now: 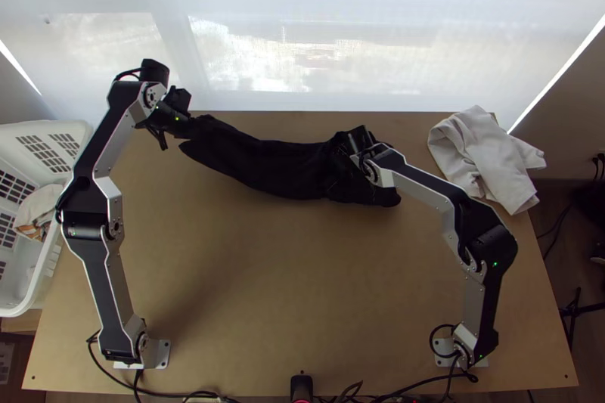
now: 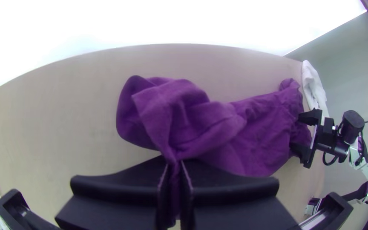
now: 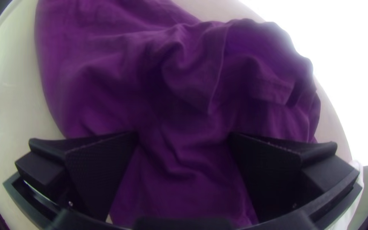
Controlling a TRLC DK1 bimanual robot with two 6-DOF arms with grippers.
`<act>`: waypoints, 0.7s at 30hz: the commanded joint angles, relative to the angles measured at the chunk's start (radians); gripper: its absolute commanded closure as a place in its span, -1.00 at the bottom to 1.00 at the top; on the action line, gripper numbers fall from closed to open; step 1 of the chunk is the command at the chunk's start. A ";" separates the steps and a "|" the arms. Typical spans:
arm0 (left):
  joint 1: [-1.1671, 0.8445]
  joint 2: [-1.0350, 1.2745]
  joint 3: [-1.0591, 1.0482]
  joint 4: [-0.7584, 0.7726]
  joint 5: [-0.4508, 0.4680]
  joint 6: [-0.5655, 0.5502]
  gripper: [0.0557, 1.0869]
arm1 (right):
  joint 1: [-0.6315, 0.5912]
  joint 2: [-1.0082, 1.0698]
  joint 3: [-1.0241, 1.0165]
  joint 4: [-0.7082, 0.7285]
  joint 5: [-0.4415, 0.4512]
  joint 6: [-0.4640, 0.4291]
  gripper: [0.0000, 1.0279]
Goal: Fold the t-shirt
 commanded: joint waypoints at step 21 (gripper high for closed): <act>-0.162 -0.087 0.167 0.067 0.220 -0.106 0.93 | -0.011 -0.079 -0.005 -0.012 0.006 0.010 -0.90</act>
